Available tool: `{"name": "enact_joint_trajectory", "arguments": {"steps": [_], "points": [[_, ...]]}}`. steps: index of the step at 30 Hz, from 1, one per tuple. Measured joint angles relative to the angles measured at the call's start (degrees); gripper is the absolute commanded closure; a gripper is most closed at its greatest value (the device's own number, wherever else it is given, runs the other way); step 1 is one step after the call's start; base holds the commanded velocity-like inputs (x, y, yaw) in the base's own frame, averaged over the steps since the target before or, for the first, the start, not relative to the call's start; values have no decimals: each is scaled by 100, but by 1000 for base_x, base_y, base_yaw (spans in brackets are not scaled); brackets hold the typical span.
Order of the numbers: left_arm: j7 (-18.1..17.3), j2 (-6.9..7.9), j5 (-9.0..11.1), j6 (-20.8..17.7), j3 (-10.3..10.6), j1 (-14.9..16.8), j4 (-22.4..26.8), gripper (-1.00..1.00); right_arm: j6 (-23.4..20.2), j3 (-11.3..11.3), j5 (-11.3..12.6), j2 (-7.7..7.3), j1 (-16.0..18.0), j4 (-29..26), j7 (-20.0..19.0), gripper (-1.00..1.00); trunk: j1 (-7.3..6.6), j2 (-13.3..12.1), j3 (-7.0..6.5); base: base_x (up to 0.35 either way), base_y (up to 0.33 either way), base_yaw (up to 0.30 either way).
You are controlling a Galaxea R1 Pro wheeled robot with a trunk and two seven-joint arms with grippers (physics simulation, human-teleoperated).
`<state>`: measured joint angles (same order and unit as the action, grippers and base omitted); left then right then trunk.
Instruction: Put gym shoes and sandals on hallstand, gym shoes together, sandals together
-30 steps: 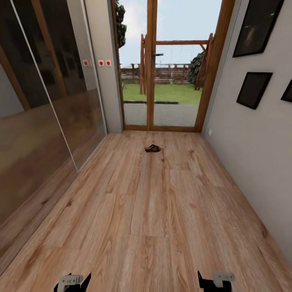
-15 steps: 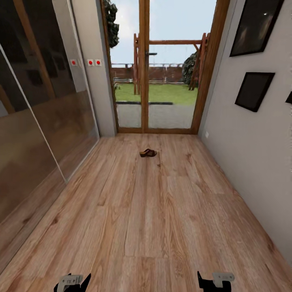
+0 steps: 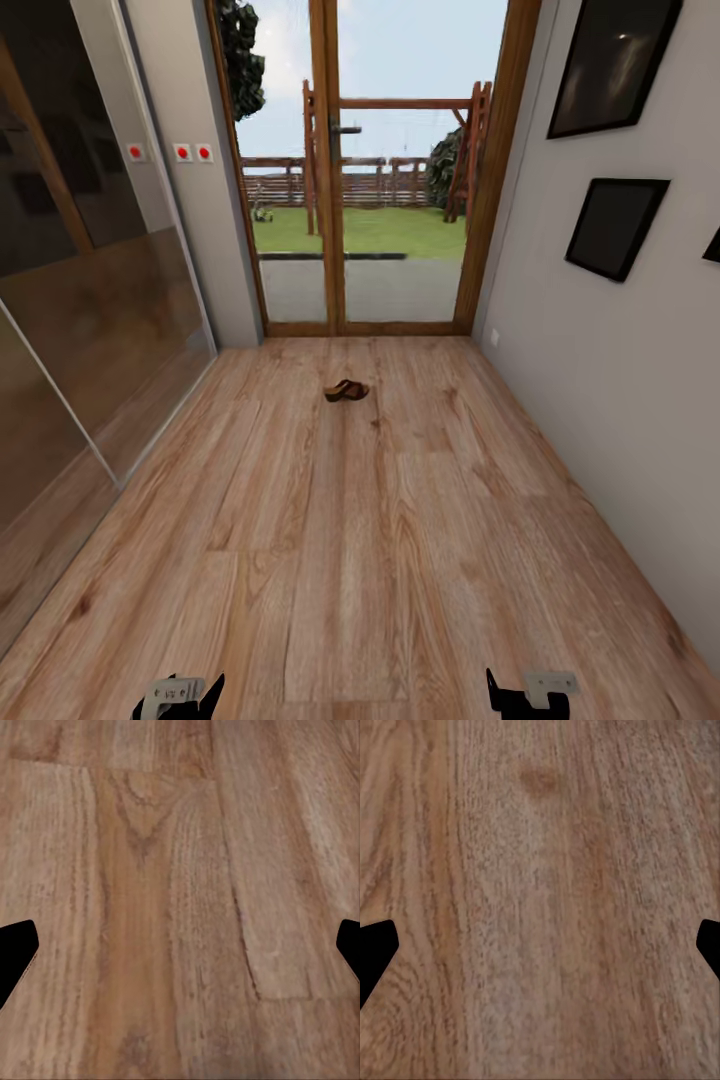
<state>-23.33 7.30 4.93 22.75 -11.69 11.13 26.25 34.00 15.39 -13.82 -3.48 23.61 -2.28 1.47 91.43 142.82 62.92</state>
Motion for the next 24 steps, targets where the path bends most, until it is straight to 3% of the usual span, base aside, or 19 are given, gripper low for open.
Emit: {"name": "enact_joint_trajectory", "arguments": {"steps": [24], "points": [[0, -1, 0, 0, 0, -1, 0, -100, 2, -6, -7, -3, 0, 2, 4, -100, 0, 0, 0, 340, 0, -3]]}}
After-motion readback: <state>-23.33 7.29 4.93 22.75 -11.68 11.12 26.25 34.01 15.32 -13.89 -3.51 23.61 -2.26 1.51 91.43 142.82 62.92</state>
